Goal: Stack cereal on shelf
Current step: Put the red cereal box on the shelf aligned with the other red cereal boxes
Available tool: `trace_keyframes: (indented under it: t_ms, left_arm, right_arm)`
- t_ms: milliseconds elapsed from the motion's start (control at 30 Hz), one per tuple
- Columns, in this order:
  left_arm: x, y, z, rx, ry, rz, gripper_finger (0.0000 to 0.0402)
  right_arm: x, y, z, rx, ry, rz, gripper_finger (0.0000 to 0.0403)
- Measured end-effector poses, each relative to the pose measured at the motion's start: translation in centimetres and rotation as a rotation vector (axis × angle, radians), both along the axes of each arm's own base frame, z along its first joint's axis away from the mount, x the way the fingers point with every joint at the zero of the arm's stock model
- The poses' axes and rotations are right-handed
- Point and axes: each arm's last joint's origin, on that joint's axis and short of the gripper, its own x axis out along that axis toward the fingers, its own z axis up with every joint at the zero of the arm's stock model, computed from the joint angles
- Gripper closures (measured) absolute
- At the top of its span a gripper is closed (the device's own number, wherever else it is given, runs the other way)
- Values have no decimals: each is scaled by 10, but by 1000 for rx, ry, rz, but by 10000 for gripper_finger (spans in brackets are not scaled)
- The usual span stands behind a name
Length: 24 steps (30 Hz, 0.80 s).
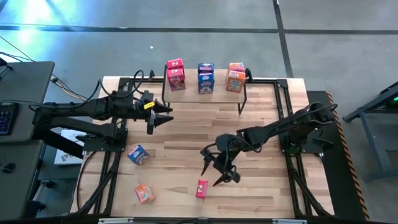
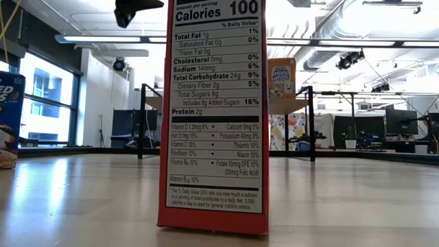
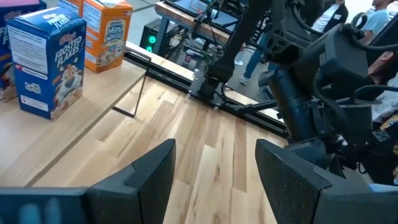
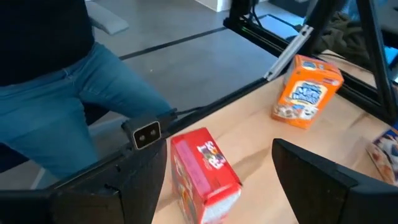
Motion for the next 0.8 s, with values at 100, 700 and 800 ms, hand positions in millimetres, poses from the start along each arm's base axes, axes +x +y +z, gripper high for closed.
trace_keyframes:
  t_ms: [100, 700, 800]
  left_arm:
    - [0, -2, 0, -1, 0, -8, 190]
    - [0, -4, 0, -49, -2, -6, 190]
    - [0, -3, 0, -49, -2, -6, 190]
  right_arm:
    - [1, 5, -2, -5, -18, 17, 118]
    - [0, 15, -1, -39, -91, 62, 118]
    - [0, 15, -1, -49, -91, 36, 118]
